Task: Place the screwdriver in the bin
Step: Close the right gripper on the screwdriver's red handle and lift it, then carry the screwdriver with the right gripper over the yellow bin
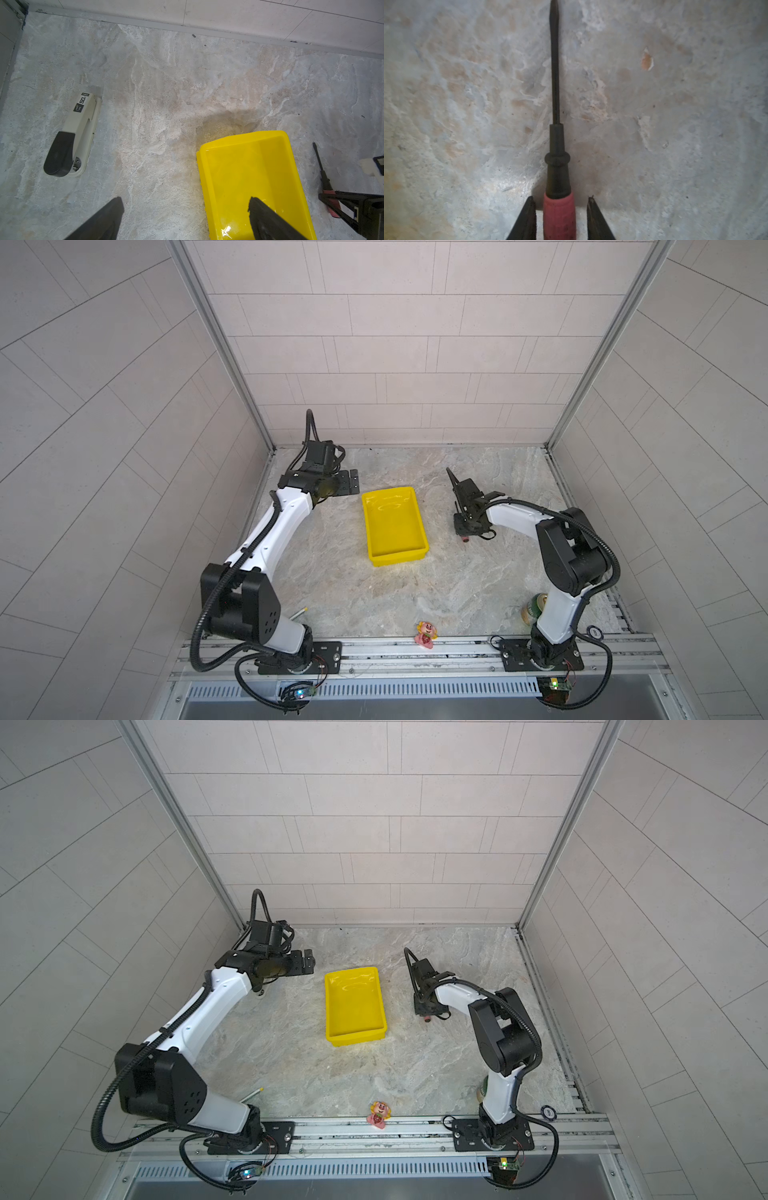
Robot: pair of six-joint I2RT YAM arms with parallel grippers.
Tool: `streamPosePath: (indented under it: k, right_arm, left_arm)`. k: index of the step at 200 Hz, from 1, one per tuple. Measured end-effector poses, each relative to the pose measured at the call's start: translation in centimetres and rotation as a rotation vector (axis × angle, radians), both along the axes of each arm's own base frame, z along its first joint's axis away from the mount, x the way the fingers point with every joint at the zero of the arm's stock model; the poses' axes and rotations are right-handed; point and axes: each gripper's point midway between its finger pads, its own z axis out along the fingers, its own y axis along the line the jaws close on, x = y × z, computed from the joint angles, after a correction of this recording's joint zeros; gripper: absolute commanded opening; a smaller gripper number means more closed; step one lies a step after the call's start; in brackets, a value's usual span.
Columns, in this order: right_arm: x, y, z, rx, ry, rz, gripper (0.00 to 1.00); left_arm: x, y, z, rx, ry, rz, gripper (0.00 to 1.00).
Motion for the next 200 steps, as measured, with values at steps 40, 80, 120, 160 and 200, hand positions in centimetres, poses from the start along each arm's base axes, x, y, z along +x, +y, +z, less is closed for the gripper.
streamPosePath:
  k: [40, 80, 120, 160, 200]
  right_arm:
    - [0.1, 0.0, 0.0, -0.004, -0.006, 0.009, 0.05]
    - [0.1, 0.0, 0.1, -0.006, -0.004, 0.012, 0.02]
    - [-0.4, -0.3, 0.6, -0.017, 0.005, 0.022, 0.02]
    - [0.0, -0.4, 4.4, -0.022, -0.049, 0.043, 0.02]
    - [0.4, 0.8, 9.5, -0.012, -0.131, 0.092, 0.04]
  left_arm:
    - [-0.1, 0.1, -0.1, 0.007, 0.005, -0.001, 1.0]
    - [-0.1, 0.3, -0.1, 0.019, 0.005, 0.005, 1.0]
    - [-0.2, 0.4, 0.0, 0.02, 0.005, 0.006, 1.0]
    - [-0.2, 0.4, 0.1, 0.023, 0.002, 0.009, 1.0]
    - [-0.3, 0.8, 0.5, 0.04, -0.011, 0.017, 1.0]
